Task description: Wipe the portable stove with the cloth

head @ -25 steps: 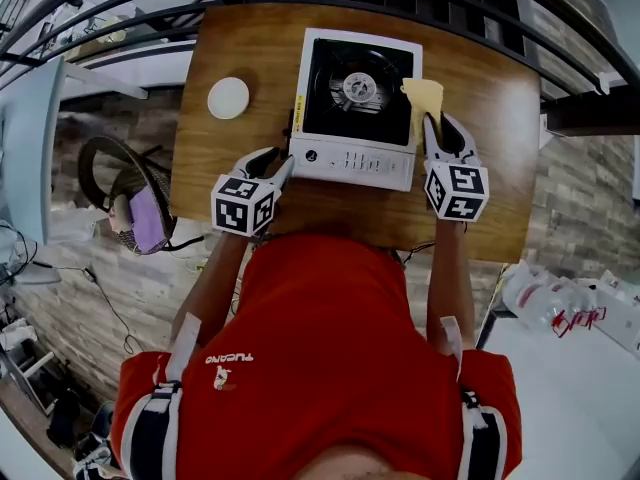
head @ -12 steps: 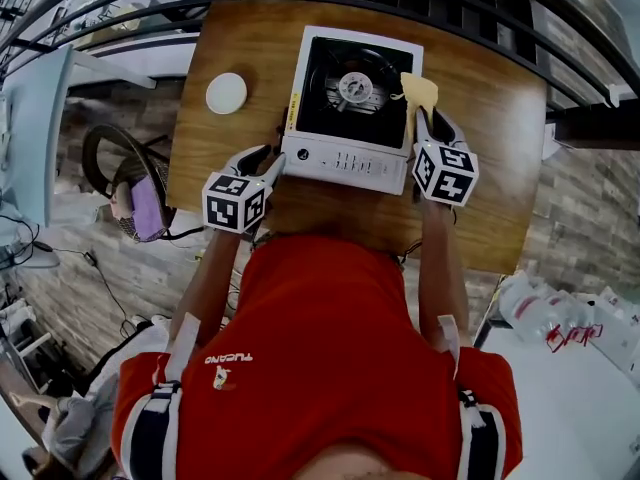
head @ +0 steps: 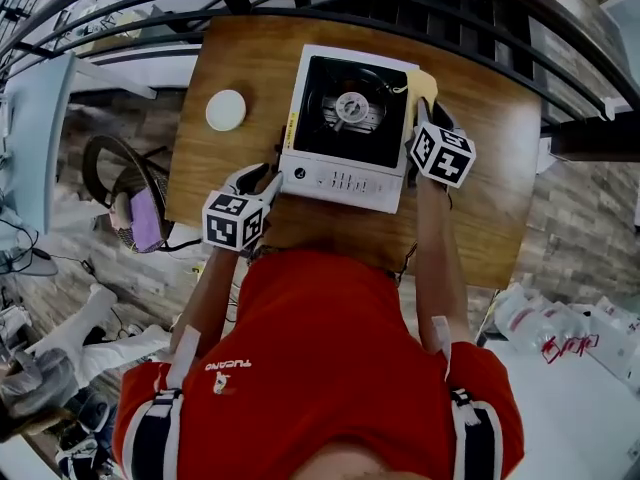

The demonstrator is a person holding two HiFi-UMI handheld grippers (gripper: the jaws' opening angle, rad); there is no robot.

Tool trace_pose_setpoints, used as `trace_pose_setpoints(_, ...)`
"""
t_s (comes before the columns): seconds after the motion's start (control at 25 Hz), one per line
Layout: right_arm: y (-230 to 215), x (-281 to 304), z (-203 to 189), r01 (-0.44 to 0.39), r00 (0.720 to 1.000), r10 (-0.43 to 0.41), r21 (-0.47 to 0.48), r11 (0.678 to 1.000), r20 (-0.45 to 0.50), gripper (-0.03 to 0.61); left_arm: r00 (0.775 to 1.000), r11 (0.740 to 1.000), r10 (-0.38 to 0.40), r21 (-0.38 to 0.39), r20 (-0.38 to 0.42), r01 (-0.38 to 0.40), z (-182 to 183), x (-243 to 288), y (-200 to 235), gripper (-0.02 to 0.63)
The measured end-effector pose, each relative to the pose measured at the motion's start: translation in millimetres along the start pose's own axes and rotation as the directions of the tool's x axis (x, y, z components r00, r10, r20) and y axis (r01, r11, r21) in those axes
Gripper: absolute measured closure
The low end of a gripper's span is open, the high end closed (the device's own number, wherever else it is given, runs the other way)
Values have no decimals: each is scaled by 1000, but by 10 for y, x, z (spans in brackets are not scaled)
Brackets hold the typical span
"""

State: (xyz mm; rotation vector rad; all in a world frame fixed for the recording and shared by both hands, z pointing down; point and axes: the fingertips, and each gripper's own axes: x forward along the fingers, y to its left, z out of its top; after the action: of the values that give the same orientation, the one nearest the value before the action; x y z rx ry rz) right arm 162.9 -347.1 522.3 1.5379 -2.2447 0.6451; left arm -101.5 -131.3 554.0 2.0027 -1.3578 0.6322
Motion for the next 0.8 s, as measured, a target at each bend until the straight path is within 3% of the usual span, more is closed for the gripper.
trace_pose_setpoints(0.28, -152, 271, 150, 39, 999, -39, -24, 999, -12, 492, 1000, 1000, -17, 12, -12, 17, 13, 3, -10, 483)
trace_pose_setpoints(0.8, -232, 744, 424, 20, 999, -28, -183, 983, -46, 492, 999, 999, -41, 12, -18, 41, 20, 6, -5, 485)
